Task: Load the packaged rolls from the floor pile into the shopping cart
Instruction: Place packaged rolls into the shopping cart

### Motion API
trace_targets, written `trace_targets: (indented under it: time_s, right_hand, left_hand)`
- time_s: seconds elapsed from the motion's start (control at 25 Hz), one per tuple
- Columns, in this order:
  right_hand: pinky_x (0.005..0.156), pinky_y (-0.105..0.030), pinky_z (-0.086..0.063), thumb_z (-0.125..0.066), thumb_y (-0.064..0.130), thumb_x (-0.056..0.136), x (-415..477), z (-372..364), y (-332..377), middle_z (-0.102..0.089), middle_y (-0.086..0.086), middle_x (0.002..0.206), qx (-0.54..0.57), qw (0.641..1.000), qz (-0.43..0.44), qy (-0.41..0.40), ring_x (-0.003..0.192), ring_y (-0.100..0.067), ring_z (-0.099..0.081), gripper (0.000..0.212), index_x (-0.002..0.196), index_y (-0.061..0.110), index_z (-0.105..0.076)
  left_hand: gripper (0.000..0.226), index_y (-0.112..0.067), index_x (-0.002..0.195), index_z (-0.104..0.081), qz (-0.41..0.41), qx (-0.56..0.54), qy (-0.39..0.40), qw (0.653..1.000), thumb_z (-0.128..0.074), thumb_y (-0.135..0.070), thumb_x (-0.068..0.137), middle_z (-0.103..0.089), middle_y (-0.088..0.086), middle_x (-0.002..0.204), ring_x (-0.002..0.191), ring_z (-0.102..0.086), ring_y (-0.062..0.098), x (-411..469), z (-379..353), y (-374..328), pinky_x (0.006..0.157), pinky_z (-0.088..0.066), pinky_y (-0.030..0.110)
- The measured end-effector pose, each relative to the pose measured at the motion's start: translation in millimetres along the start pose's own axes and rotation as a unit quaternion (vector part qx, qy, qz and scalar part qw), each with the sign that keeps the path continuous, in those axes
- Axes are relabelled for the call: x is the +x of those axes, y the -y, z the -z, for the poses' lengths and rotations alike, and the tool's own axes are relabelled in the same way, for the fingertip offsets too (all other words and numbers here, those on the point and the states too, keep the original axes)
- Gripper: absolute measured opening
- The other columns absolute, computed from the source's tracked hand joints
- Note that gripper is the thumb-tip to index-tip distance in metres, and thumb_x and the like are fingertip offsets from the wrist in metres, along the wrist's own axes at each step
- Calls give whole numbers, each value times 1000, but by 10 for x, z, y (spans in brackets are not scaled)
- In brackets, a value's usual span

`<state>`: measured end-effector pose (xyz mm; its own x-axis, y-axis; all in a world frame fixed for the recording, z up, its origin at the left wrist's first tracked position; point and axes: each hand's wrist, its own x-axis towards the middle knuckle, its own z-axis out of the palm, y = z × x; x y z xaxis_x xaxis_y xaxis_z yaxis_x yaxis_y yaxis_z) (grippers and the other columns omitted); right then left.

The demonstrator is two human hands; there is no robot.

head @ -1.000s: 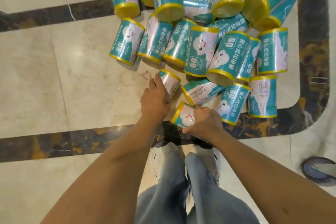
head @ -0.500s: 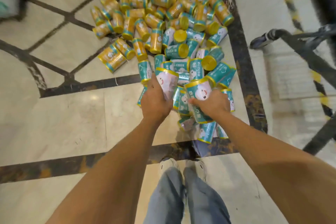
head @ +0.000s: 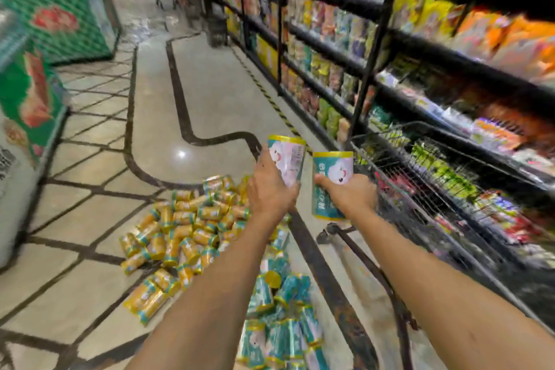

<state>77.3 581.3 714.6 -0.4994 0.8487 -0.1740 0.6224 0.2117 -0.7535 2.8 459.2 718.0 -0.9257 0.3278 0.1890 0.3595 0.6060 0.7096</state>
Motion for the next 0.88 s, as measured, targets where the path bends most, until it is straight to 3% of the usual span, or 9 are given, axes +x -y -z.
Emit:
trace_targets:
  time_s: [0.2,0.4,0.6,0.88]
  right_hand:
    - [79,-35,-50,-72,71,60,322,885,231,-67,-15,108,52,990,-40,-124,102,-31,-62,73,102,12,-68]
    - [75,-34,-46,-72,65,67,469,1629,-49,-64,-12,105,99,965,-98,-224,102,-31,-60,63,93,8,-60]
    - [68,-33,-43,-68,68,69,799,2129,-564,-59,-10,104,102,949,-156,-255,95,-29,-57,68,99,8,-51]
    - [66,-30,-39,-66,65,74,1653,2532,-1187,-52,-6,90,99,945,-211,-229,84,-25,-51,57,81,12,-46]
  left_hand:
    - [86,-13,144,-28,-112,-12,51,992,-72,-36,74,-50,11,136,119,-50,34,535,-183,-938,89,-43,40]
    - [93,-14,146,-22,-217,-28,129,967,-75,-34,73,-52,11,134,118,-53,32,593,-636,-1695,91,-44,38]
    - [95,-19,147,-20,-243,-40,199,949,-76,-36,72,-57,9,130,116,-54,34,536,-1366,-2276,91,-45,40]
    - [84,-20,142,-25,-224,-19,234,946,-74,-33,76,-59,11,126,114,-56,35,604,-2457,-2799,88,-45,38]
